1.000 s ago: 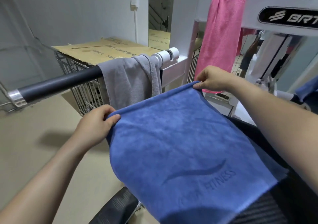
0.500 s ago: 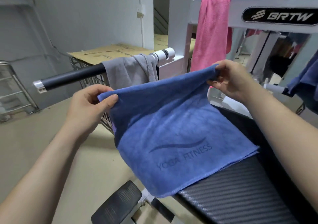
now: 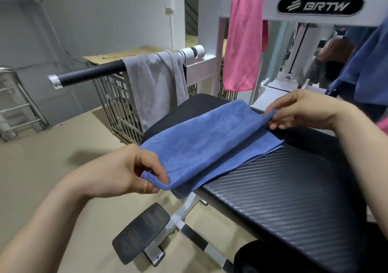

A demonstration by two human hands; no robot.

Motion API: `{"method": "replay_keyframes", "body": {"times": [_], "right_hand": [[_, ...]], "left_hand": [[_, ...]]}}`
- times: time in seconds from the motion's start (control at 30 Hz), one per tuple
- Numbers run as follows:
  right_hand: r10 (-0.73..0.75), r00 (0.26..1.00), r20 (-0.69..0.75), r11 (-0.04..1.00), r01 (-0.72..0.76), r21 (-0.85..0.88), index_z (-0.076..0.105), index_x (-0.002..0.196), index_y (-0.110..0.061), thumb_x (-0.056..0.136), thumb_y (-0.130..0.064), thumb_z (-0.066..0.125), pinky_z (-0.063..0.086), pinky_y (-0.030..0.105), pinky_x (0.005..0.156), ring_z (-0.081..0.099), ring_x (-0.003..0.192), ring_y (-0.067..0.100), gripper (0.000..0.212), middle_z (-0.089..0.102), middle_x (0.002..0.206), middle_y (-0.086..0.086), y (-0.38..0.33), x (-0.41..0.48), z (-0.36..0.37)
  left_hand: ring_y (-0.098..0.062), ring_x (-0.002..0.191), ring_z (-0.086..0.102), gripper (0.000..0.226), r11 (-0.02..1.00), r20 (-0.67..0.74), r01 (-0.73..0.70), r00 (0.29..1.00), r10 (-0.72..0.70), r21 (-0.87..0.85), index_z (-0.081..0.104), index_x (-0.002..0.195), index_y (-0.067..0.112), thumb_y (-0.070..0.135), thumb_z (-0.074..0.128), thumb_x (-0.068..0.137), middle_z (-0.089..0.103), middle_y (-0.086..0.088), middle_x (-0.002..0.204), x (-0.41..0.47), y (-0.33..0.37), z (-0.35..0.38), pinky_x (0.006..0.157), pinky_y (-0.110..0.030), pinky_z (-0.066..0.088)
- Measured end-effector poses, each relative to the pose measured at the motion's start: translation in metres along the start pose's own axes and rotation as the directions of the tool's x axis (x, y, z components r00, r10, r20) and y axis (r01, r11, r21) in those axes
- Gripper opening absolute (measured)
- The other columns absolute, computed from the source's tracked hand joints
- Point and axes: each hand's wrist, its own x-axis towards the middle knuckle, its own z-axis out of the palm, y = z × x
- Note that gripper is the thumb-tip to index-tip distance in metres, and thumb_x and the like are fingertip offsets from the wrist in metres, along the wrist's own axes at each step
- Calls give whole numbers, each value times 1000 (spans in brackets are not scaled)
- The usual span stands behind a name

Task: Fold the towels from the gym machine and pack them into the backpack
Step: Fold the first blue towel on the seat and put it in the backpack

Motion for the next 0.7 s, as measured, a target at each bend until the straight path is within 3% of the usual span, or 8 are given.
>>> {"method": "replay_keyframes", "body": {"times": [0.1,0.2,0.3,0.4,0.53,0.7], "right_hand": [[-61,998,-23,997,62,47,73,72,-3,80,23,53,55,17,57,67,61,13,34,69,68,13,6,-10,4],[-85,996,-8,990,84,-117,75,66,-8,74,19,61,50,15,57,61,59,11,31,66,66,11,11,-17,10],[-86,996,10,949,85,-304,77,72,-11,64,-2,71,47,25,71,59,70,16,14,70,79,19,8,-22,14],[-106,994,-17,890,87,-447,78,72,-18,71,4,70,49,35,82,64,74,18,24,74,85,14,5,-23,15],[-104,992,-74,844,49,-534,77,70,-22,68,3,65,52,49,92,68,87,37,28,75,86,12,4,-26,22],[-150,973,-173,808,20,-589,73,57,-23,68,1,61,52,40,88,67,87,20,29,74,89,-3,2,-33,40]], "left_hand": [[-23,75,61,29,992,69,63,995,-71,108,74,79,35,11,64,64,67,5,82,-1,0,5,70,-35,52],[-22,74,59,37,971,90,110,987,-132,214,71,80,37,11,54,59,65,7,81,-1,-1,11,68,-41,53],[-26,74,57,42,954,105,129,981,-163,270,69,81,38,11,49,56,63,2,81,1,-5,14,67,-43,51],[-27,72,54,43,943,127,132,976,-178,307,68,80,38,10,48,55,62,1,79,0,-6,16,65,-41,49],[-27,74,54,44,944,128,146,973,-190,297,68,81,39,10,48,56,62,2,81,1,-10,18,67,-43,52],[-19,78,63,39,951,221,120,957,-187,287,71,90,43,9,60,74,70,8,87,4,-3,12,77,-36,55]]}}
